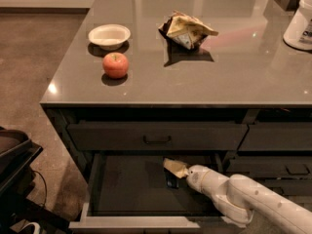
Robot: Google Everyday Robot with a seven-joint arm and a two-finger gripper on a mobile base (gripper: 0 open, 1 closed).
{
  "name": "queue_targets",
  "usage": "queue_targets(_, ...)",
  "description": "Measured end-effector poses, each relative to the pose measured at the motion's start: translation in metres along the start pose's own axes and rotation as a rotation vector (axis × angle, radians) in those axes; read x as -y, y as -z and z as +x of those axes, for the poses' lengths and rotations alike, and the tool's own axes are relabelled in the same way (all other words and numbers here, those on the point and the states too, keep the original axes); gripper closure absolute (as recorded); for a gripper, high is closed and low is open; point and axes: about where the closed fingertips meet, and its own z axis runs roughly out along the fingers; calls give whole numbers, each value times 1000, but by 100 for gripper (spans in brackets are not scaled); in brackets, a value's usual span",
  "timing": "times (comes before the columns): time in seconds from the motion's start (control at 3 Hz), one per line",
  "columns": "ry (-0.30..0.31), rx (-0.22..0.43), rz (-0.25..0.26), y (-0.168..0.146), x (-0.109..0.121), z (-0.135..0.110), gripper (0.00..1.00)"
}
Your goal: Place rxbar blueberry into middle drawer
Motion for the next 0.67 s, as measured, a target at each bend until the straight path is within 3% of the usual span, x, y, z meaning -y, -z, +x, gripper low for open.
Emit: queue_targets(0.67,-121,-17,78,-30,61,25,100)
